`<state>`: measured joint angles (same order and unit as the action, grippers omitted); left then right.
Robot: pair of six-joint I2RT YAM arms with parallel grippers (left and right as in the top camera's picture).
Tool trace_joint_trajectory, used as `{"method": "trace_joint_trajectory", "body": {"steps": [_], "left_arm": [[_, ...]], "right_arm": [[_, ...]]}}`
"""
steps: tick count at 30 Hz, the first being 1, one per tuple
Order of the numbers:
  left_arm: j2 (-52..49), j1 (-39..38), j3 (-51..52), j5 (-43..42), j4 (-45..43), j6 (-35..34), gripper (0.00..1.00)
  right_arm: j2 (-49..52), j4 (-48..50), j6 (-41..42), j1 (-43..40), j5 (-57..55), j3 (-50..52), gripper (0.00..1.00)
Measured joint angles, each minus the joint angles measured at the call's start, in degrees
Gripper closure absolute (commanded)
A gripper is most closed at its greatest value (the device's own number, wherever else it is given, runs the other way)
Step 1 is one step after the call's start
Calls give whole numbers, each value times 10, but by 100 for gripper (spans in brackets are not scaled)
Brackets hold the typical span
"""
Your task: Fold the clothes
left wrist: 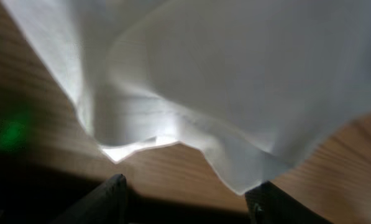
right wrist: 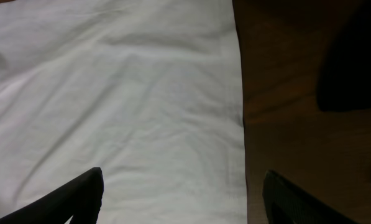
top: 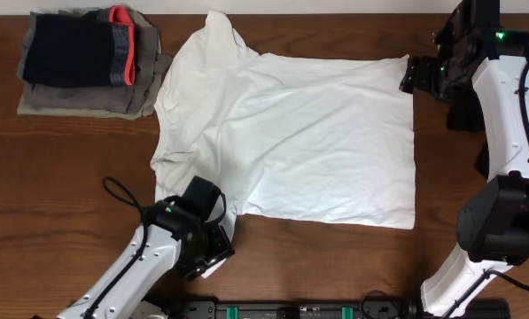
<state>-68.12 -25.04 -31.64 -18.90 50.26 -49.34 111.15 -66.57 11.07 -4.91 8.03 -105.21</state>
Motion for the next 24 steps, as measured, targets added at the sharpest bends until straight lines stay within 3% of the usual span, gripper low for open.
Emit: {"method": "trace_joint_trajectory", "body": {"steps": [11,21,23,24], "left_arm": [[-5,-2,20,94,-30,-4,39],[-37,-2,21,118,-81,-4,38],[-52,-2,21,118,-95,-4,53],[-59,-2,20,116,-98,-6,71]], "right_arm": [[0,0,0,0,7,0,20],[0,11,-7,0,12,0,20],[0,11,-11,0,13,0,20],[0,10,-14,0,13,0,20]]}}
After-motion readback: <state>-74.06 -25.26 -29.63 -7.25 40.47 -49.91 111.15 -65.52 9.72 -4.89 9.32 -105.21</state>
